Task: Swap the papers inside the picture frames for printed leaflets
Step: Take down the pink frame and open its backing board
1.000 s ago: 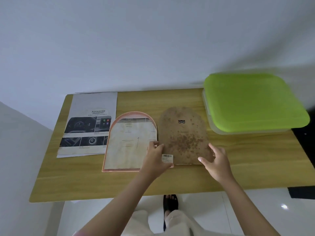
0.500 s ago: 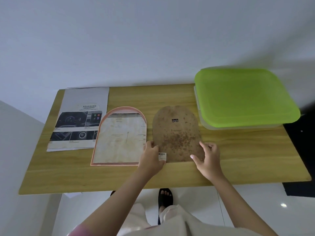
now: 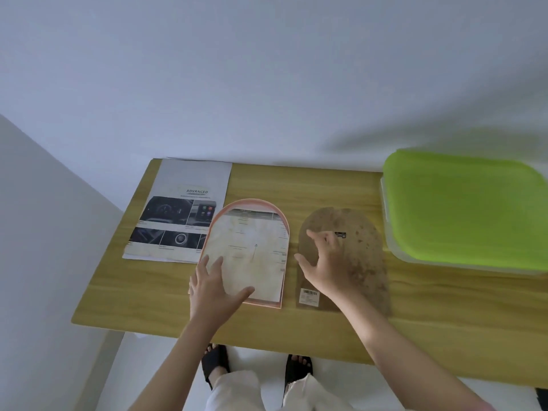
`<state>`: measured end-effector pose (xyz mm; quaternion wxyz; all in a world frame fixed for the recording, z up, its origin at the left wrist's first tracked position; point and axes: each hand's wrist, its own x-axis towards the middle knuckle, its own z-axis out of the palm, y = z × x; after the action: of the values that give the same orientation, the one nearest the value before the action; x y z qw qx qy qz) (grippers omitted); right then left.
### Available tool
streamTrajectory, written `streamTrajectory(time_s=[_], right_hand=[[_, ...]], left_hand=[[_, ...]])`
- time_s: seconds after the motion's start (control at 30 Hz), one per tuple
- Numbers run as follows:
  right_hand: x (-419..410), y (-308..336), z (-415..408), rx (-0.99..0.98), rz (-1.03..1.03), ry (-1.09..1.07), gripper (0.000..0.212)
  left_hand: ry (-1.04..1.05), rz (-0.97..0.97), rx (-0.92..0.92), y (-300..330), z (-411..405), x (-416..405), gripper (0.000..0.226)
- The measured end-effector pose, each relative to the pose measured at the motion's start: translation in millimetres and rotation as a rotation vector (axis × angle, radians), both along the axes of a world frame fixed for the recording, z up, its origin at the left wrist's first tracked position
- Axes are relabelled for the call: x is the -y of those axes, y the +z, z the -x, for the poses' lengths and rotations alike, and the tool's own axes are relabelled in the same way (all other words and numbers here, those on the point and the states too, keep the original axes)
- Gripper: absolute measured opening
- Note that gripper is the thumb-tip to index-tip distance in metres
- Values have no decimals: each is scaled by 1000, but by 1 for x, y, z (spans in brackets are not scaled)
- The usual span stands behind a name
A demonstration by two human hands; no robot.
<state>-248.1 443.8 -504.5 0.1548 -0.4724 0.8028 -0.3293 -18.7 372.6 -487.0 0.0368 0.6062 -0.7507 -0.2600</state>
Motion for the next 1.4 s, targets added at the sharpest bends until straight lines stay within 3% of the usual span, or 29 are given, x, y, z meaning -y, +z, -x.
streamTrajectory(time_s=[0.17,0.37,0.57,0.83,0.97,1.13,1.27,1.4], right_hand=[[64,10,-9,-88,-239,167,66],[115,5,-8,-243,-501,288,84],[129,11,-9,-176,-665,253,102],[127,14,-14,-175,-636,207,97],[121,16,-16,-122,-503,179,80],[105,31,-17,227,-179,274,43],[96,45,-20,369,-27,225,38],[91,51,-8,471,52,147,39]], left_hand=[[22,-84,3,-6,-34,14,116],[-15,-93,-62,-13,-48,25,109],[-16,-98,-105,-15,-56,30,107],[42,-132,-149,-12,-54,31,105],[57,-141,-145,-10,-52,30,103],[41,-174,-111,-10,-49,32,104],[32,-213,-87,-6,-46,39,102],[46,-142,-270,2,-42,47,78]])
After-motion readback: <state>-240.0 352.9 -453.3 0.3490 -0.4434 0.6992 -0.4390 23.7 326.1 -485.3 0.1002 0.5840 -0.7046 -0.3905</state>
